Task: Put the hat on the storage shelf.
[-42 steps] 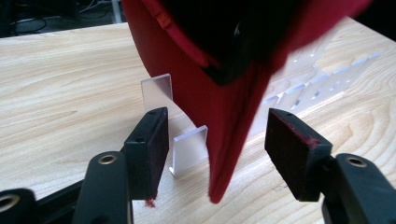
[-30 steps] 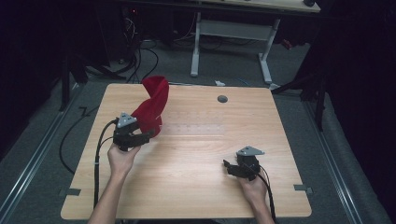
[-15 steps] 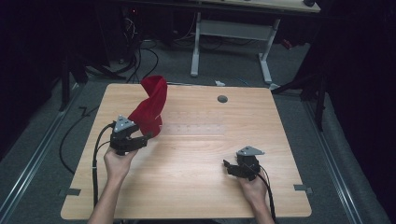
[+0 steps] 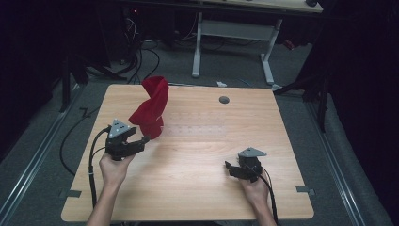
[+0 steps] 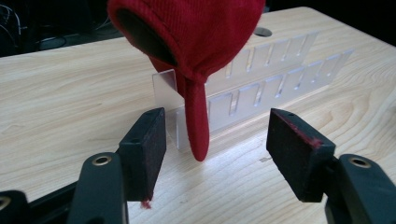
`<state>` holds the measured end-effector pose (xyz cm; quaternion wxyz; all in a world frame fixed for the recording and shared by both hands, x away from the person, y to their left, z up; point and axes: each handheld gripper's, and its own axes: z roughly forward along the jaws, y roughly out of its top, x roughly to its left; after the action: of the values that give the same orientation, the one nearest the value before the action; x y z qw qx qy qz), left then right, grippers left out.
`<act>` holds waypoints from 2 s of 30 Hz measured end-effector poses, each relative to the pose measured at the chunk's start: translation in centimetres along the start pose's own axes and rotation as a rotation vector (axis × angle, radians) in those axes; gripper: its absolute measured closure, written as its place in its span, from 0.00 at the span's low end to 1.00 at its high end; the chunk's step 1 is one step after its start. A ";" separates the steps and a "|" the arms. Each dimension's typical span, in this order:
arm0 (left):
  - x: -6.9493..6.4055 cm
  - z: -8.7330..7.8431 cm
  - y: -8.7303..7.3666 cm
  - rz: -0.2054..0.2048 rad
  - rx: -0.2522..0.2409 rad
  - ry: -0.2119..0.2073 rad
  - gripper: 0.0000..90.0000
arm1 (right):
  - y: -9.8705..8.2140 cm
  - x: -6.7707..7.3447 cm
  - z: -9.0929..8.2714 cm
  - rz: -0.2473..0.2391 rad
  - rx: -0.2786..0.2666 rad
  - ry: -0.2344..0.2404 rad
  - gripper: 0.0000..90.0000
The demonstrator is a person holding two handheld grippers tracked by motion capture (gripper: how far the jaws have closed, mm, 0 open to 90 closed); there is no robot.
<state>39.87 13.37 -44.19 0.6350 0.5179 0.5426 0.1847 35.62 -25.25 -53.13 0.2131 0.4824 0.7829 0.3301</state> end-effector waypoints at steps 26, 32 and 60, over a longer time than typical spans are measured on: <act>-1.3 -2.3 -2.0 0.049 0.005 -0.012 0.42 | 0.0 0.1 0.0 -0.003 0.000 -0.001 0.36; -1.4 -2.5 -2.8 0.057 0.026 -0.014 0.42 | 0.0 0.1 0.0 -0.003 0.000 0.000 0.36; -0.3 -3.2 -5.1 0.004 0.067 0.010 0.41 | 0.0 0.1 0.0 -0.003 0.001 0.000 0.36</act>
<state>35.29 12.51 -48.04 0.6141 0.5392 0.5505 0.1703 35.59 -25.17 -53.14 0.2132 0.4814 0.7837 0.3295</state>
